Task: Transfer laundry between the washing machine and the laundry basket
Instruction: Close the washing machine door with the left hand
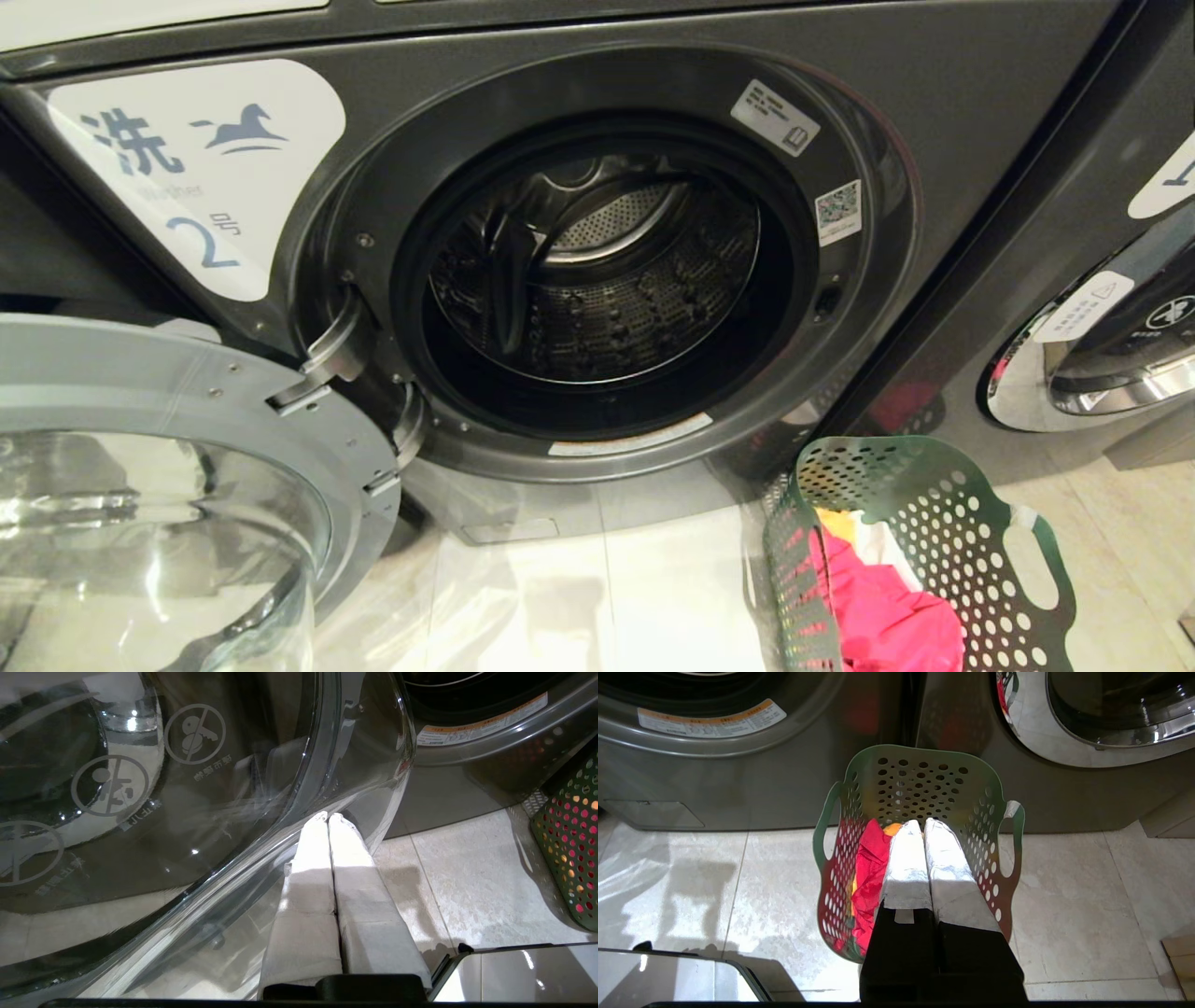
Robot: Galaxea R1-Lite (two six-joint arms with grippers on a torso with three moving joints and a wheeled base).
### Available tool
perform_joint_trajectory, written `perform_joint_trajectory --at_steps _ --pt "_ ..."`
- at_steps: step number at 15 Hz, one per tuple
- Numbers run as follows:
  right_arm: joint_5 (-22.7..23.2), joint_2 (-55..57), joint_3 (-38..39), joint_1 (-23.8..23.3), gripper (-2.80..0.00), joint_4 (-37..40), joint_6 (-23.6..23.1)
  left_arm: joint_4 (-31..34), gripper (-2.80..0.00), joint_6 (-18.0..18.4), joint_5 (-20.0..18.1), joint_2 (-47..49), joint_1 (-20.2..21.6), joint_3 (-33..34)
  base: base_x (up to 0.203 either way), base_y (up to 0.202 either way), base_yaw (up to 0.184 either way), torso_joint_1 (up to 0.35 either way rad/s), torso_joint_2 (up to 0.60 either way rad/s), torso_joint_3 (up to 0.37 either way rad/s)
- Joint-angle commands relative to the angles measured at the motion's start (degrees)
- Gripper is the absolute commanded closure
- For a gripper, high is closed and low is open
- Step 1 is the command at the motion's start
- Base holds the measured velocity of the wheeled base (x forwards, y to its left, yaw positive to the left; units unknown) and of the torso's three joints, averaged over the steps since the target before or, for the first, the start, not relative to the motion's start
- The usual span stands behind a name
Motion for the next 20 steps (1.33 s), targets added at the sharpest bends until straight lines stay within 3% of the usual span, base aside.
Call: perform_joint_trajectory --at_steps 1,20 --pt "0.0 0.0 0.4 0.0 0.0 0.0 0.0 0.1 0.0 0.0 -0.2 0.0 0.1 0.1 0.0 0.0 0.0 0.0 0.0 0.203" --pt "0.0 0.1 0.4 0.0 0.0 0.0 0.2 0.5 0.0 -1.3 0.7 0.0 0.0 0.1 0.0 0.0 0.0 0.001 0.0 0.186"
